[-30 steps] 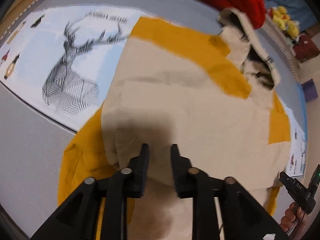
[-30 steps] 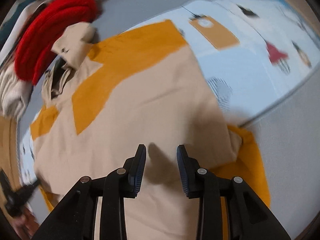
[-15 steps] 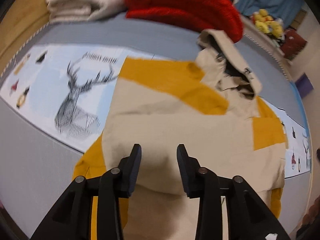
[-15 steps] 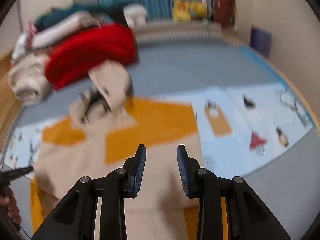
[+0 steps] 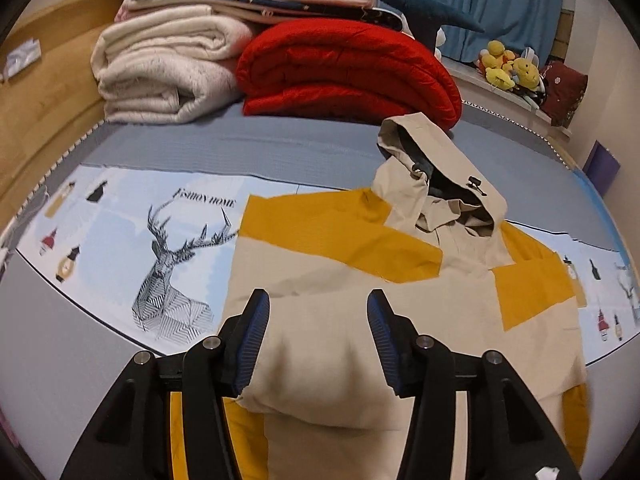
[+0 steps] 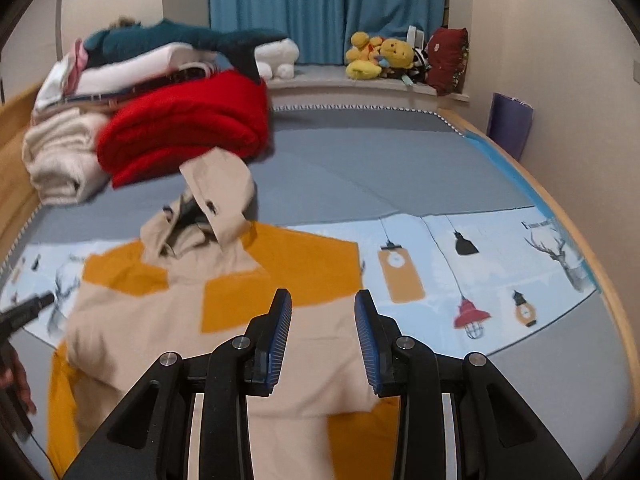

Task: Fold large clothes
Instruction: 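Release the hem with the left tool and grasp the hood edge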

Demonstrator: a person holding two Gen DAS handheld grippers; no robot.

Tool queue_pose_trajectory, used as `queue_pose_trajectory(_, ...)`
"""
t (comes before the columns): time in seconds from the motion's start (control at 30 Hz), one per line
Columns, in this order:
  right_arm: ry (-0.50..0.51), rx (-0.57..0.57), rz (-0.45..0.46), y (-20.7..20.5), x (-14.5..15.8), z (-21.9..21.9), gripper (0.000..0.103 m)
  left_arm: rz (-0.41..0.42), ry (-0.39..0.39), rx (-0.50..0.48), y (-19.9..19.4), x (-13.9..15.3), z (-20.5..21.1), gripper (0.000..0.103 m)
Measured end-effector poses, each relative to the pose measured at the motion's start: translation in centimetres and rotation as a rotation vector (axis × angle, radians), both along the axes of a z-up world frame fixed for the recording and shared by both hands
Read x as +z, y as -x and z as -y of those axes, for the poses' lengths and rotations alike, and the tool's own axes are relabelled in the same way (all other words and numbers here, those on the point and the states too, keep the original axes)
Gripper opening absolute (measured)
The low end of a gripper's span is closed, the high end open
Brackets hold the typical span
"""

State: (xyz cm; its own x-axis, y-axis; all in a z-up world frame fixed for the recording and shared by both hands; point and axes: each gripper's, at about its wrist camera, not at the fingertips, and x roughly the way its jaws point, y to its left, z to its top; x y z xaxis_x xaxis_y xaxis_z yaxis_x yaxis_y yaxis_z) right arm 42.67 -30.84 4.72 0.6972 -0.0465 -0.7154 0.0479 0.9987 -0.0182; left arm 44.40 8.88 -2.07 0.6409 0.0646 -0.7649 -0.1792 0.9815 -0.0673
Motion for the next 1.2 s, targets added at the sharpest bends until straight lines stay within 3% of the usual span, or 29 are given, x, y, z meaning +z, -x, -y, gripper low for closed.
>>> queue_pose_trajectory(0.2, -0.018, -0.04, -0.057, -0.5, -1.0, 1.7, 0.034, 0.033, -0.022, -0.065, -0.3, 0.9, 1.6, 0.038)
queue_pose_trajectory(0.3, -0.032, -0.036, -0.06, -0.7, -0.9, 2.1, 0.034, 0.035, -0.05, -0.081, -2.5, 1.3, 2.5, 0.034)
queue_pose_trajectory(0.4, 0.003, -0.026, -0.058, -0.9, -1.0, 2.0, 0.034, 0.039, -0.042, -0.044, -6.8, 1.7, 2.3, 0.006)
queue_pose_trajectory(0.67, 0.023, -0.026, -0.074, -1.9, -2.1, 2.1, 0.034, -0.012, 0.034, -0.069, -20.9, -0.1, 2.7, 0.005)
queue_pose_trajectory(0.77, 0.03, -0.051, -0.086, -2.4, -2.7, 2.5, 0.028, -0.052, 0.088, -0.096, -25.7, -1.7, 3.3, 0.005)
queue_pose_trajectory(0.87, 0.015, -0.078, -0.087, -3.1, -3.1, 3.0, 0.024, -0.105, 0.194, -0.107, -29.9, -3.6, 3.4, 0.006)
queue_pose_trajectory(1.0, 0.002, -0.064, -0.099, -3.7, -3.9, 2.8, 0.024, -0.181, 0.316, -0.085, -34.7, -6.1, 3.1, 0.014)
queue_pose_trajectory(1.1, 0.008, -0.035, -0.127, -4.1, -4.9, 2.4, 0.025, -0.242, 0.367, -0.082, -37.1, -8.1, 3.2, 0.026)
queue_pose_trajectory(1.2, -0.015, -0.035, -0.15, -4.5, -5.7, 2.6, 0.025, -0.283, 0.395, -0.054, -38.7, -9.8, 3.2, 0.027)
